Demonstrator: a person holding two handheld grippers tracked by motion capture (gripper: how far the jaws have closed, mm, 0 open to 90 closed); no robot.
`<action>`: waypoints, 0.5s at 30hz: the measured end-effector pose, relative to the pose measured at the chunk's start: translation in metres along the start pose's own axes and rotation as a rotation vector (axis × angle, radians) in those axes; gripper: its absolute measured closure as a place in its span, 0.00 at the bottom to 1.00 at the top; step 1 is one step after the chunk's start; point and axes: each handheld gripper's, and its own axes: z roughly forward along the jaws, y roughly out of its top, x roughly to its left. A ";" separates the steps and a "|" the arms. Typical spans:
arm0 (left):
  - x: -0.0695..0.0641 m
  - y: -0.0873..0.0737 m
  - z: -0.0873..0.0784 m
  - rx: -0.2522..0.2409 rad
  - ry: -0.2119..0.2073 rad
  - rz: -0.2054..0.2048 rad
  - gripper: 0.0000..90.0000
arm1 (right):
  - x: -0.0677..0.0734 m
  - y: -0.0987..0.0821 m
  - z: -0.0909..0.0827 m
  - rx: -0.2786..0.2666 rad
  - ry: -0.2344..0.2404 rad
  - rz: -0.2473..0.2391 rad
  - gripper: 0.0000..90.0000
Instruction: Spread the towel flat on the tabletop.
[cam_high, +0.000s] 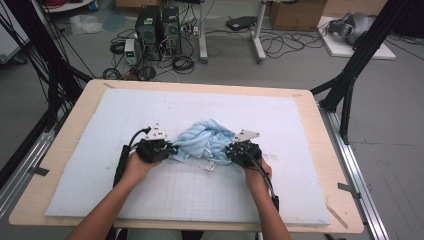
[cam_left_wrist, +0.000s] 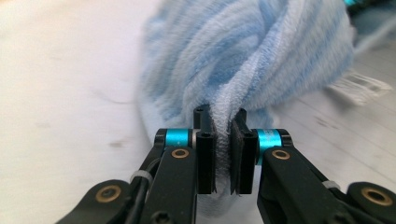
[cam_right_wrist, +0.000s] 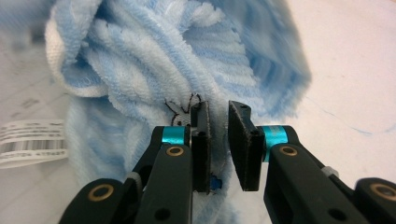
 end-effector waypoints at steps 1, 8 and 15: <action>0.000 0.000 0.000 0.000 0.000 0.000 0.92 | -0.002 -0.001 0.000 0.003 -0.009 0.000 0.88; 0.047 0.005 -0.010 -0.030 0.137 -0.126 0.92 | -0.017 -0.008 -0.001 0.011 -0.121 0.030 0.90; 0.063 -0.001 -0.005 -0.052 0.162 -0.196 0.92 | -0.026 -0.008 -0.016 -0.097 -0.121 0.117 0.68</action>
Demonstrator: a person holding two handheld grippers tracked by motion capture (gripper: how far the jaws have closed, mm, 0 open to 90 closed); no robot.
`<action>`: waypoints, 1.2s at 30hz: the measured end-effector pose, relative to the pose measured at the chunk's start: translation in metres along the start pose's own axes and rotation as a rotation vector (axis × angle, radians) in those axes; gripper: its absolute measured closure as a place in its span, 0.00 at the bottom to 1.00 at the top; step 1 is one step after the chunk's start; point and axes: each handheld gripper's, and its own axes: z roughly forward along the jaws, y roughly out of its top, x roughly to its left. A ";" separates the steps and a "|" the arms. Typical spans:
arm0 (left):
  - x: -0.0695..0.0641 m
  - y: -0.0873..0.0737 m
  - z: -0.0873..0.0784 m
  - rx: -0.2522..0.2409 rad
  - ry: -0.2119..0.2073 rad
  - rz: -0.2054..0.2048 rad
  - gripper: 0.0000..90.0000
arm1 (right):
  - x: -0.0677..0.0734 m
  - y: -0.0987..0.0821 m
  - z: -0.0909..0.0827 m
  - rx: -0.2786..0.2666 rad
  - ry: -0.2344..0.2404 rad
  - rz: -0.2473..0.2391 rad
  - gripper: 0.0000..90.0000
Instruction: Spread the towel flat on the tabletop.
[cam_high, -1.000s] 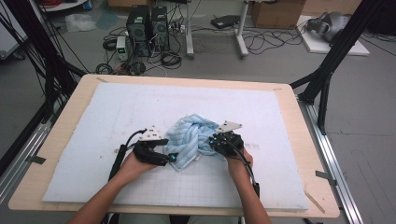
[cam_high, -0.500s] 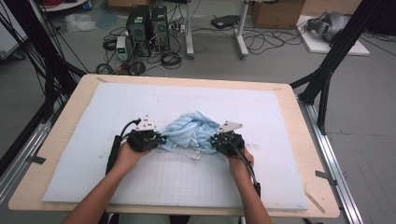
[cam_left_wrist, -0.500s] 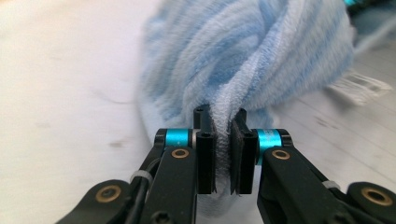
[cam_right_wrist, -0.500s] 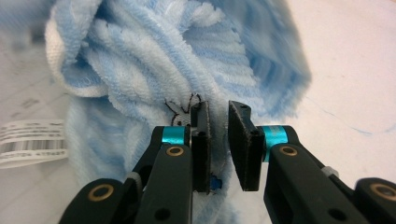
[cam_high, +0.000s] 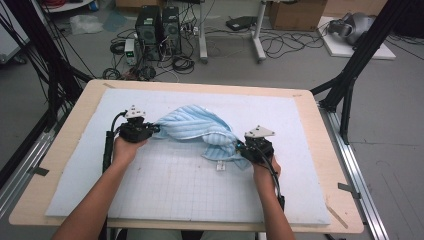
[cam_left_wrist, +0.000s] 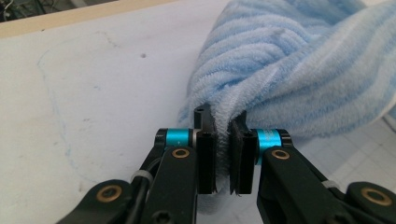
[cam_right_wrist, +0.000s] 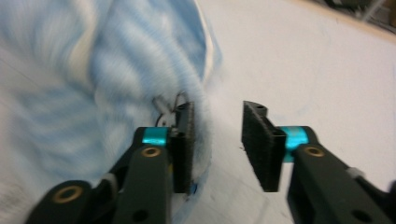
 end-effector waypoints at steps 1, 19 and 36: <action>0.000 0.000 0.000 0.000 0.000 0.000 0.92 | 0.000 0.000 0.000 0.000 0.000 0.000 0.68; 0.012 0.001 -0.005 -0.076 0.018 -0.039 0.91 | 0.073 0.009 0.008 0.028 0.364 -0.161 0.67; 0.025 -0.002 -0.011 -0.087 0.046 -0.060 0.91 | 0.077 -0.008 0.014 0.129 0.655 -0.116 0.89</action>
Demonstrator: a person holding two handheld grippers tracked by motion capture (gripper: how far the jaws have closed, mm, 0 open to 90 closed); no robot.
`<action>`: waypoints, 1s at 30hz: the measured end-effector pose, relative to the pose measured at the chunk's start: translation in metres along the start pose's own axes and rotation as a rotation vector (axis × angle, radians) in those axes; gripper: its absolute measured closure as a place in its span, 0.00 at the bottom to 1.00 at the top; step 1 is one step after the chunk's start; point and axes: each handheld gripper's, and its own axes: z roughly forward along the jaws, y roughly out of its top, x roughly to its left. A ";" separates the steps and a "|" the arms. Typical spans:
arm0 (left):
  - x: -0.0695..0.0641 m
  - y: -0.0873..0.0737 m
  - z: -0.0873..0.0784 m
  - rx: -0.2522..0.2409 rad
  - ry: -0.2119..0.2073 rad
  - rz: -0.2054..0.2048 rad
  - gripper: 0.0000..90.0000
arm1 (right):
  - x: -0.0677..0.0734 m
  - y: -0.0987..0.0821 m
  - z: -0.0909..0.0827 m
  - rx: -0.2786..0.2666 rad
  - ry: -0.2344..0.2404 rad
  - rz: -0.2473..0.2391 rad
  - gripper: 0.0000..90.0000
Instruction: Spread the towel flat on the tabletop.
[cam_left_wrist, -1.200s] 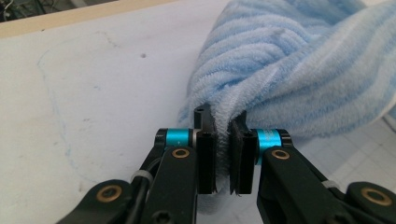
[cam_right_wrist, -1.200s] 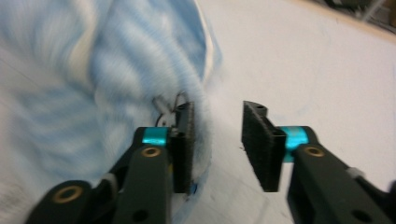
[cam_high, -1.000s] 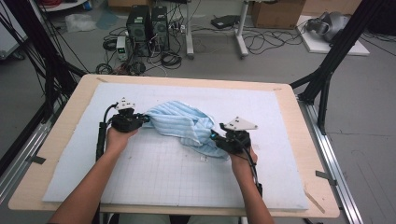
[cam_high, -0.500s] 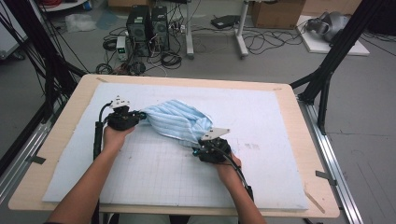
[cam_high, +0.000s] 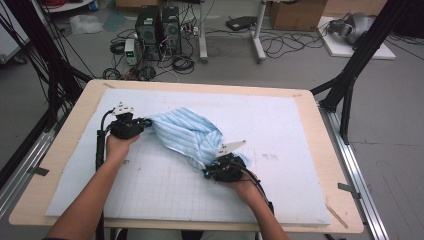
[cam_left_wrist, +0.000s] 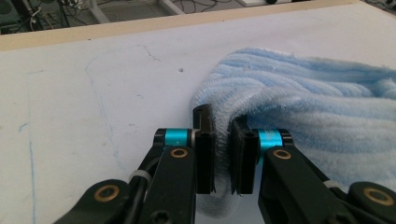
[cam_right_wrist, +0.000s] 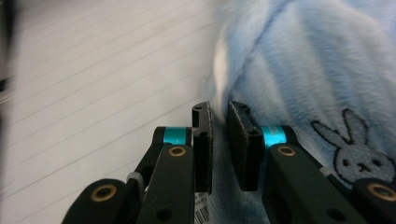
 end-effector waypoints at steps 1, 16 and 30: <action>0.001 0.000 -0.001 0.002 0.004 0.001 0.91 | 0.000 0.000 0.000 0.000 0.000 0.000 0.89; 0.012 -0.006 -0.006 0.009 0.058 -0.059 0.49 | 0.006 -0.003 -0.050 -0.240 0.052 -0.016 0.58; 0.013 -0.021 -0.029 -0.022 0.039 -0.044 0.40 | -0.061 0.019 -0.014 -0.141 -0.332 0.167 0.62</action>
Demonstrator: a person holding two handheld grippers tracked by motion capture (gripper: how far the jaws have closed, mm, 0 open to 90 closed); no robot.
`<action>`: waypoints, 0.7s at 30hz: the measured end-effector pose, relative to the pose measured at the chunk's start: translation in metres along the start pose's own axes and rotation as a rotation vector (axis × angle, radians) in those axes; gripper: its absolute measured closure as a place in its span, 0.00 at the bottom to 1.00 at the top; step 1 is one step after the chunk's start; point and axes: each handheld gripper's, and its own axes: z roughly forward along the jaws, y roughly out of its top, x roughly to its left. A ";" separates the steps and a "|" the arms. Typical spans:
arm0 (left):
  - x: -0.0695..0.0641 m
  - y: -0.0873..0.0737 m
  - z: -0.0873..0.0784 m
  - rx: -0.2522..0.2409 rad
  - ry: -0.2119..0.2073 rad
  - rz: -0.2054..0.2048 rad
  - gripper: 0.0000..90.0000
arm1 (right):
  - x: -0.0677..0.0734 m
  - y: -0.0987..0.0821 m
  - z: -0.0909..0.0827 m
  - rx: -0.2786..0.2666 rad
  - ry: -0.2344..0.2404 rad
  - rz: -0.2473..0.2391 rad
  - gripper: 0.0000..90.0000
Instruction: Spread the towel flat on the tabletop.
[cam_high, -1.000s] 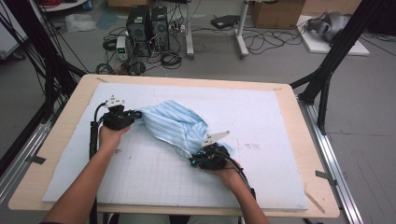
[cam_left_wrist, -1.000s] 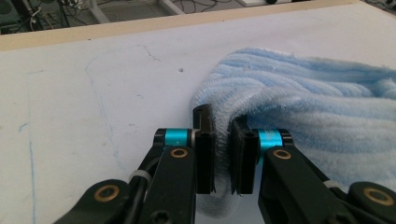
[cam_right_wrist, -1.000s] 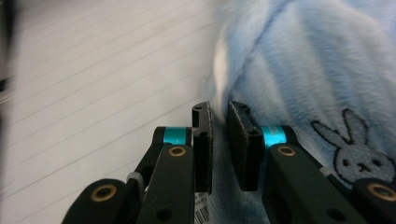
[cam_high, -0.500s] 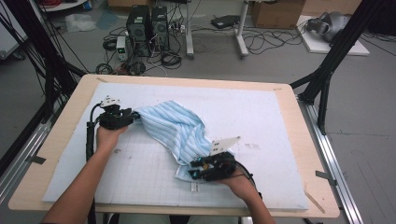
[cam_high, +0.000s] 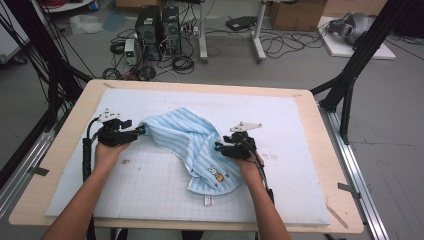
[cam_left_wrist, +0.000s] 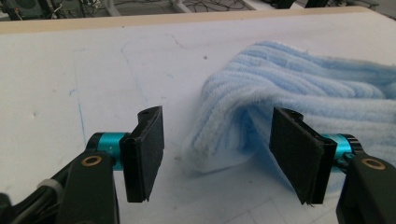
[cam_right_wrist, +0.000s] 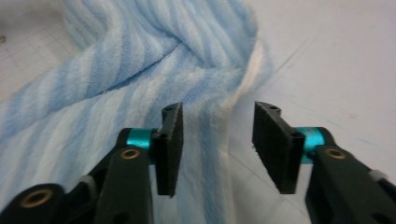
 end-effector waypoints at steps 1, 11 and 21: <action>0.001 -0.002 -0.001 0.004 -0.001 -0.002 0.40 | 0.001 0.001 0.006 0.016 -0.004 0.006 0.64; -0.005 -0.015 -0.008 -0.013 -0.019 0.020 0.41 | -0.002 0.001 0.006 0.075 -0.090 -0.060 0.97; -0.010 -0.018 -0.008 -0.011 -0.034 0.029 0.42 | -0.050 -0.022 -0.043 0.090 -0.403 0.047 0.97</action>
